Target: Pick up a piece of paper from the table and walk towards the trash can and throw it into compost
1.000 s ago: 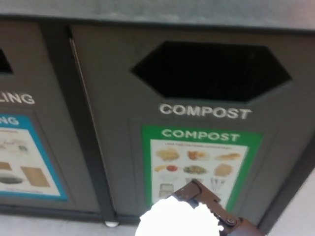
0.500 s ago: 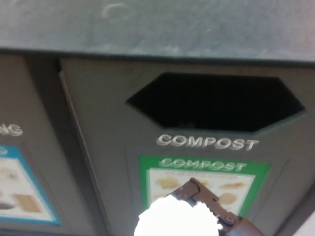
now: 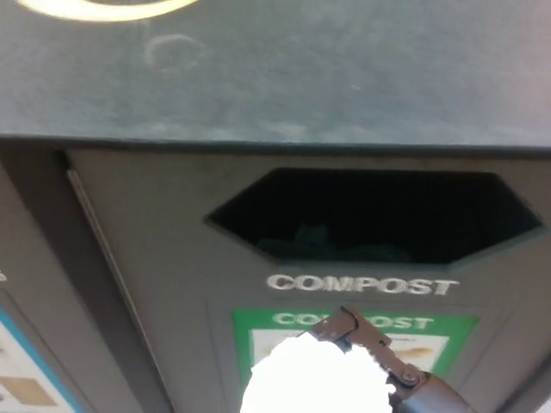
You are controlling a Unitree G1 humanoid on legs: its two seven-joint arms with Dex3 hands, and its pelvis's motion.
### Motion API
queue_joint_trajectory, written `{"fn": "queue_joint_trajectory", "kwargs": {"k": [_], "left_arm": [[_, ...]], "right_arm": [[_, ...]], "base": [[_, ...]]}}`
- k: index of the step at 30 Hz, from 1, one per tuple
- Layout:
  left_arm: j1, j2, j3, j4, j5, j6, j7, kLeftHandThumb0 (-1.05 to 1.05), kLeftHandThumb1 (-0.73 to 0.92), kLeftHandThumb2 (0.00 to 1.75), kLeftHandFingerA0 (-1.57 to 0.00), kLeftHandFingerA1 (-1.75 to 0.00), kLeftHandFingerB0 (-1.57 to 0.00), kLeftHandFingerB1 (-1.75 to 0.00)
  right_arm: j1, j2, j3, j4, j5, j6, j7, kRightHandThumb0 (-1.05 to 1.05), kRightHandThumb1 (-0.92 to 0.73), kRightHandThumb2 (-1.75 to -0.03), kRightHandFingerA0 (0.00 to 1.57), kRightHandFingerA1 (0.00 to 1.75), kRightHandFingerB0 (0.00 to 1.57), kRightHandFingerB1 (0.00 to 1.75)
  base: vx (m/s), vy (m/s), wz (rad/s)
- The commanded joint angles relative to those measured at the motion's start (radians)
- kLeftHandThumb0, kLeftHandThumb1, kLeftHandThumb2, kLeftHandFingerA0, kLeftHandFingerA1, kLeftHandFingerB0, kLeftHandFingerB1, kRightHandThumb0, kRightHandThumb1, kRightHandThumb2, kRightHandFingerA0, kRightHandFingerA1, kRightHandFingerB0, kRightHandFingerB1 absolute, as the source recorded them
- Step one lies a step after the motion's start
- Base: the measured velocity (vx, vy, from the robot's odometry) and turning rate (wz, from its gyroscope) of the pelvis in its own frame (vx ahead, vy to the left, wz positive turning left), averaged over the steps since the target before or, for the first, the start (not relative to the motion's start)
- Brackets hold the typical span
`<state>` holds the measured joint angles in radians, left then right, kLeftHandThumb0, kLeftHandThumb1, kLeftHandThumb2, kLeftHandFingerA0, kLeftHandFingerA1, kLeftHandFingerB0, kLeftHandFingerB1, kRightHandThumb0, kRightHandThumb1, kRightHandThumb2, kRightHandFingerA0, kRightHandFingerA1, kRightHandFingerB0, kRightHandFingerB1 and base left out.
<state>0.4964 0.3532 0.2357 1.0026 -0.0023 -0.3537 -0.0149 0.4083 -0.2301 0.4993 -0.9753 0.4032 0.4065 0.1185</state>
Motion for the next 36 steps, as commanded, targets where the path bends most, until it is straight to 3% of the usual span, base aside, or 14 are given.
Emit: {"fn": "queue_joint_trajectory", "kwargs": {"k": [1, 8, 12, 20, 22, 24, 31, 32, 36], "left_arm": [[0.004, 0.015, 0.0, 0.004, 0.005, -0.027, 0.008, -0.09, 0.69, 0.74, -0.9, -0.93, -0.85, -0.82], [0.004, 0.01, 0.001, -0.002, -0.001, -0.022, 0.003, -0.08, 0.68, 0.77, -0.94, -0.96, -0.85, -0.84], [-0.002, 0.012, 0.006, 0.015, -0.005, -0.032, 0.002, -0.07, 0.66, 0.8, -0.93, -0.98, -0.86, -0.85], [-0.005, 0.011, -0.006, -0.002, 0.007, -0.019, 0.017, -0.09, 0.69, 0.7, -0.91, -0.91, -0.83, -0.78], [-0.006, 0.001, 0.012, -0.015, -0.022, -0.001, 0.001, -0.05, 0.69, 0.78, -0.93, -1.02, -0.84, -0.84], [-0.006, -0.001, 0.02, -0.018, -0.031, 0.0, -0.005, -0.05, 0.69, 0.78, -0.93, -1.02, -0.84, -0.84], [0.003, 0.012, 0.0, -0.029, 0.008, -0.002, 0.024, -0.09, 0.7, 0.73, -0.94, -0.98, -0.84, -0.83], [0.002, 0.007, 0.009, -0.031, -0.006, 0.002, 0.018, -0.08, 0.7, 0.75, -0.93, -0.98, -0.84, -0.83], [0.0, 0.003, 0.017, -0.019, -0.017, -0.012, 0.006, -0.05, 0.69, 0.77, -0.91, -0.98, -0.84, -0.84]], "right_arm": [[-0.006, 0.003, -0.02, 0.01, 0.012, 0.006, -0.001, -0.24, -0.53, -1.22, 0.94, 1.75, 0.77, 1.72], [-0.061, 0.018, -0.095, 0.139, -0.036, -0.016, -0.004, -0.2, -0.52, -1.28, 0.94, 1.75, 0.72, 1.75], [-0.079, 0.021, -0.132, 0.174, -0.03, -0.009, 0.003, -0.23, -0.56, -1.21, 0.91, 1.75, 0.71, 1.75], [-0.108, 0.023, -0.163, 0.217, -0.059, -0.029, 0.015, -0.21, -0.53, -1.25, 0.96, 1.75, 0.73, 1.75], [-0.139, 0.021, -0.192, 0.263, -0.066, -0.026, 0.02, -0.21, -0.53, -1.25, 0.95, 1.75, 0.72, 1.75], [-0.147, 0.024, -0.2, 0.278, -0.071, -0.028, 0.022, -0.21, -0.53, -1.25, 0.95, 1.75, 0.72, 1.75], [-0.27, 0.031, -0.233, 0.428, -0.126, -0.025, 0.023, -0.16, -0.56, -1.26, 0.9, 1.75, 0.68, 1.75], [-0.297, 0.035, -0.235, 0.452, -0.136, -0.022, 0.02, -0.19, -0.49, -1.32, 0.96, 1.75, 0.74, 1.75], [-0.374, 0.053, -0.23, 0.551, -0.187, -0.03, 0.002, -0.14, -0.49, -1.34, 0.98, 1.75, 0.78, 1.71]], "base": [[0.08, 0.185, 0.07], [0.07, 0.067, 0.07], [-0.02, -0.027, 0.05], [0.01, -0.069, 0.01], [0.0, 0.0, 0.0], [0.0, 0.0, 0.0], [0.0, 0.0, 0.0], [0.0, 0.0, 0.0], [0.0, 0.0, 0.0]]}}
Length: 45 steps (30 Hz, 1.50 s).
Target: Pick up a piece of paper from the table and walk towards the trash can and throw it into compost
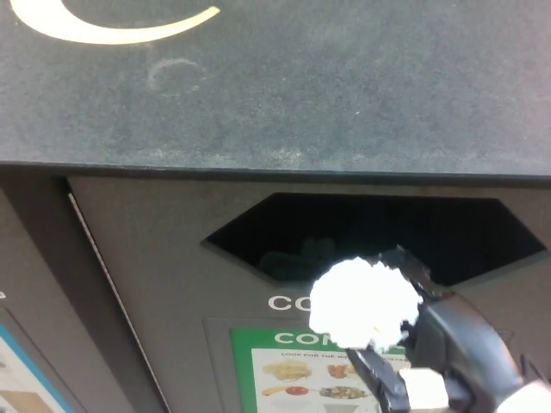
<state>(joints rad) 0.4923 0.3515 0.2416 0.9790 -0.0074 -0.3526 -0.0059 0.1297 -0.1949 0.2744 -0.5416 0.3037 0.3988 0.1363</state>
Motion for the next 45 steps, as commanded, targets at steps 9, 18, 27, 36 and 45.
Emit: {"fn": "queue_joint_trajectory", "kwargs": {"k": [9, 18, 27, 36, 45], "left_arm": [[0.009, 0.005, 0.006, -0.001, -0.001, -0.018, 0.007, -0.07, 0.69, 0.76, -0.93, -0.99, -0.84, -0.83], [0.01, 0.006, 0.005, -0.012, -0.002, -0.001, 0.001, -0.08, 0.69, 0.73, -0.9, -0.95, -0.83, -0.81], [0.033, 0.006, 0.003, -0.024, -0.001, -0.015, -0.004, -0.07, 0.7, 0.75, -0.91, -0.93, -0.82, -0.79], [0.022, -0.007, 0.015, 0.003, -0.021, -0.035, -0.02, -0.07, 0.68, 0.77, -0.9, -0.96, -0.83, -0.85], [0.021, -0.015, 0.02, -0.013, -0.035, -0.025, -0.034, -0.06, 0.66, 0.79, -0.9, -1.0, -0.85, -0.87]], "right_arm": [[-0.22, -0.029, 0.078, 0.319, -0.306, -0.11, -0.051, -0.15, -0.55, -1.25, 0.91, 1.75, 0.77, 1.66], [-0.286, -0.037, 0.128, 0.464, -0.414, -0.216, -0.072, -0.21, -0.52, -1.26, 0.89, 1.75, 0.77, 1.65], [-0.366, 0.038, 0.101, 0.537, -0.44, -0.2, -0.094, -0.23, -0.57, -1.19, 0.85, 1.75, 0.73, 1.63], [-0.446, 0.163, 0.024, 0.624, -0.426, -0.217, -0.127, -0.23, -0.59, -1.19, 0.87, 1.75, 0.73, 1.65], [-0.604, 0.217, 0.027, 0.907, -0.529, -0.227, -0.229, -0.24, -0.51, -1.3, 0.84, 1.75, 0.69, 1.7]], "base": [[0.0, 0.0, 0.0], [0.0, 0.0, 0.0], [0.0, 0.0, 0.0], [0.0, 0.0, 0.0], [-0.08, 0.008, 0.01]]}}
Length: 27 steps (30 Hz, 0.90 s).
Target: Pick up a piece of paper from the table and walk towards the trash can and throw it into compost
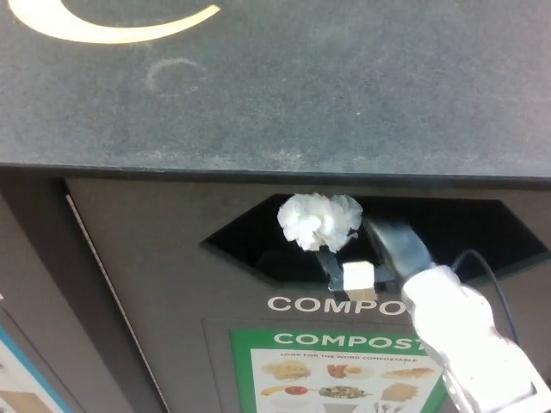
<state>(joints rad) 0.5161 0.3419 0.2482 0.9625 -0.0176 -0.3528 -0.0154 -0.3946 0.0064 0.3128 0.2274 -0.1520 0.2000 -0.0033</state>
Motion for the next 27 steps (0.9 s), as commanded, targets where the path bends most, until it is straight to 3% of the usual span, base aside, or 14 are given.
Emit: {"fn": "queue_joint_trajectory", "kwargs": {"k": [1, 5, 7, 8, 10, 17, 20, 27], "left_arm": [[-0.007, -0.004, 0.008, 0.01, -0.016, -0.023, -0.02, -0.07, 0.67, 0.78, -0.88, -0.98, -0.82, -0.84], [-0.001, 0.0, -0.012, -0.011, 0.008, -0.008, -0.007, -0.09, 0.7, 0.73, -0.88, -0.95, -0.8, -0.79], [0.001, -0.003, -0.009, -0.02, 0.0, 0.001, -0.012, -0.09, 0.7, 0.73, -0.88, -0.95, -0.8, -0.79], [-0.006, -0.006, -0.005, -0.004, -0.006, -0.007, -0.01, -0.09, 0.69, 0.74, -0.91, -0.97, -0.82, -0.82], [-0.006, -0.003, -0.011, 0.005, 0.003, -0.021, -0.008, -0.09, 0.69, 0.75, -0.88, -0.93, -0.82, -0.81], [0.006, -0.004, -0.012, -0.005, 0.002, -0.028, -0.009, -0.07, 0.69, 0.78, -0.91, -0.96, -0.83, -0.81], [0.012, -0.002, -0.013, -0.011, 0.001, -0.025, -0.013, -0.07, 0.7, 0.78, -0.87, -0.97, -0.82, -0.83], [0.019, -0.009, -0.009, -0.014, -0.007, -0.023, -0.017, -0.07, 0.7, 0.78, -0.89, -0.96, -0.82, -0.85]], "right_arm": [[-0.101, 0.011, -0.006, 0.18, -0.091, -0.029, -0.103, -0.24, -0.5, -1.31, 0.87, 1.75, 0.7, 1.72], [-0.197, -0.015, 0.038, 0.377, -0.172, -0.007, -0.142, -0.3, -0.6, -1.15, 0.89, 1.75, 0.64, 1.72], [-0.221, -0.02, 0.047, 0.422, -0.183, -0.002, -0.144, -0.3, -0.6, -1.15, 0.89, 1.75, 0.64, 1.72], [-0.248, -0.027, 0.058, 0.469, -0.197, 0.003, -0.15, -0.3, -0.69, -0.95, 0.86, 1.75, 0.65, 1.61], [-0.289, -0.036, 0.068, 0.53, -0.209, -0.014, -0.153, -0.3, -0.7, -0.91, 0.86, 1.75, 0.65, 1.63], [-0.374, -0.029, 0.069, 0.623, -0.219, -0.044, -0.158, -0.29, -0.62, -1.06, 0.86, 1.75, 0.66, 1.64], [-0.403, -0.021, 0.065, 0.651, -0.225, -0.034, -0.167, -0.31, -0.7, -0.9, 0.85, 1.75, 0.65, 1.6], [-0.454, -0.001, 0.034, 0.712, -0.222, -0.038, -0.218, -0.27, -0.73, -0.81, 0.81, 1.75, 0.64, 1.54]], "base": [[0.0, 0.0, 0.0], [0.0, 0.0, 0.0], [0.0, 0.0, 0.0], [0.0, 0.0, 0.0], [0.0, 0.0, 0.0], [0.0, 0.0, 0.0], [0.0, 0.0, 0.0], [0.0, 0.0, 0.0]]}}
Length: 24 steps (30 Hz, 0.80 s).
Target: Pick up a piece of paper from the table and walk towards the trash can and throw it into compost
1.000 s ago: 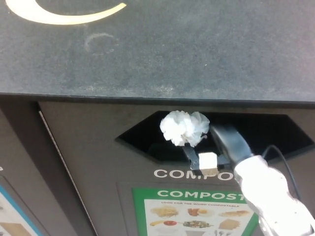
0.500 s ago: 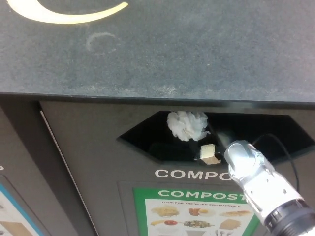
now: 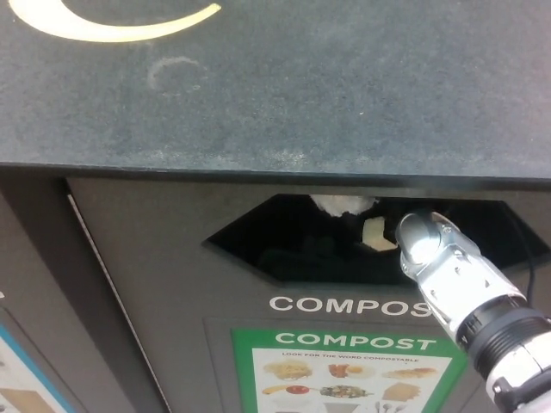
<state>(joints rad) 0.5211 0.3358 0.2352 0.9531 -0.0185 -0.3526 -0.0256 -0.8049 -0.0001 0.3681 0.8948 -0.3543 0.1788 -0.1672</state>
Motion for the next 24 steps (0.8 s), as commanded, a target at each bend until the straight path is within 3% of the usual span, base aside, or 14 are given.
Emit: {"fn": "queue_joint_trajectory", "kwargs": {"k": [1, 2, 3, 4, 5, 6, 7, 8, 11, 12, 17, 18, 24], "left_arm": [[0.014, -0.004, 0.004, -0.004, -0.006, -0.023, -0.007, -0.07, 0.7, 0.78, -0.89, -0.96, -0.82, -0.85], [-0.003, -0.001, 0.005, 0.029, -0.006, -0.033, -0.009, -0.08, 0.69, 0.76, -0.89, -0.94, -0.82, -0.83], [-0.008, 0.0, 0.005, 0.038, -0.006, -0.036, -0.01, -0.08, 0.69, 0.76, -0.89, -0.94, -0.82, -0.83], [-0.006, 0.001, 0.004, 0.03, -0.004, -0.034, -0.009, -0.08, 0.69, 0.77, -0.89, -0.97, -0.82, -0.83], [-0.002, 0.002, 0.003, 0.016, -0.002, -0.032, -0.007, -0.08, 0.69, 0.77, -0.89, -0.97, -0.82, -0.83], [-0.002, 0.003, 0.004, 0.013, -0.005, -0.028, -0.011, -0.08, 0.69, 0.76, -0.86, -0.97, -0.82, -0.82], [-0.002, 0.003, 0.006, 0.013, -0.008, -0.023, -0.015, -0.08, 0.69, 0.76, -0.86, -0.97, -0.82, -0.82], [0.001, 0.001, 0.006, 0.006, -0.01, -0.021, -0.016, -0.08, 0.7, 0.76, -0.86, -0.95, -0.8, -0.82], [0.007, 0.001, 0.001, -0.015, -0.003, -0.004, -0.009, -0.09, 0.71, 0.75, -0.86, -0.92, -0.79, -0.81], [0.006, 0.002, 0.0, -0.014, 0.0, -0.003, -0.007, -0.09, 0.71, 0.73, -0.85, -0.9, -0.78, -0.78], [0.002, 0.005, -0.002, -0.005, 0.005, -0.015, -0.001, -0.09, 0.69, 0.76, -0.9, -0.92, -0.82, -0.81], [0.003, 0.004, -0.002, -0.006, 0.005, -0.023, -0.001, -0.07, 0.66, 0.79, -0.94, -0.99, -0.83, -0.85], [-0.001, 0.009, -0.008, 0.0, 0.013, -0.022, 0.007, -0.08, 0.68, 0.77, -0.92, -0.96, -0.84, -0.84]], "right_arm": [[-0.047, 0.006, -0.022, 0.049, -0.021, -0.016, -0.056, -0.27, -0.73, -0.81, 0.81, 1.75, 0.64, 1.54], [-0.066, 0.011, -0.018, 0.072, -0.037, 0.003, -0.087, -0.26, -0.74, -0.74, 0.79, 1.46, 0.7, 0.74], [-0.072, 0.013, -0.017, 0.08, -0.041, 0.007, -0.096, -0.26, -0.74, -0.74, 0.79, 1.46, 0.7, 0.74], [-0.079, 0.011, -0.009, 0.084, -0.046, 0.026, -0.072, -0.34, -0.69, -0.6, 0.37, 0.86, 0.2, 0.31], [-0.086, 0.008, 0.0, 0.088, -0.05, 0.044, -0.037, -0.34, -0.69, -0.6, 0.37, 0.86, 0.2, 0.31], [-0.091, 0.006, 0.02, 0.096, -0.064, 0.066, -0.005, -0.48, -0.51, -0.79, 0.0, 0.25, 0.03, 0.19], [-0.098, 0.005, 0.043, 0.107, -0.079, 0.09, 0.026, -0.48, -0.51, -0.79, 0.0, 0.25, 0.03, 0.19], [-0.101, 0.005, 0.063, 0.115, -0.094, 0.11, 0.05, -0.57, -0.52, -0.7, 0.0, 0.0, 0.01, 0.11], [-0.105, 0.003, 0.111, 0.123, -0.116, 0.17, 0.115, -0.63, -0.51, -0.67, 0.0, 0.0, 0.0, 0.11], [-0.104, -0.001, 0.127, 0.124, -0.123, 0.186, 0.145, -0.88, -0.49, -0.85, 0.0, 0.29, 0.01, 0.0], [-0.098, -0.024, 0.169, 0.108, -0.131, 0.243, 0.241, -0.93, -0.49, -0.93, 0.0, 0.3, 0.01, 0.0], [-0.095, -0.028, 0.17, 0.098, -0.129, 0.252, 0.251, -0.94, -0.5, -0.93, 0.0, 0.3, 0.02, 0.0], [-0.075, -0.036, 0.167, 0.067, -0.12, 0.264, 0.296, -1.04, -0.55, -1.01, 0.0, 0.28, 0.0, 0.0]], "base": [[0.0, 0.0, 0.0], [0.0, 0.0, 0.0], [0.0, 0.0, 0.0], [0.0, 0.0, 0.0], [0.0, 0.0, 0.0], [0.0, 0.0, 0.0], [0.0, 0.0, 0.0], [0.0, 0.0, 0.0], [0.0, 0.0, 0.0], [0.0, 0.0, 0.0], [0.0, 0.0, 0.0], [0.0, 0.0, 0.0], [0.0, 0.0, 0.0]]}}
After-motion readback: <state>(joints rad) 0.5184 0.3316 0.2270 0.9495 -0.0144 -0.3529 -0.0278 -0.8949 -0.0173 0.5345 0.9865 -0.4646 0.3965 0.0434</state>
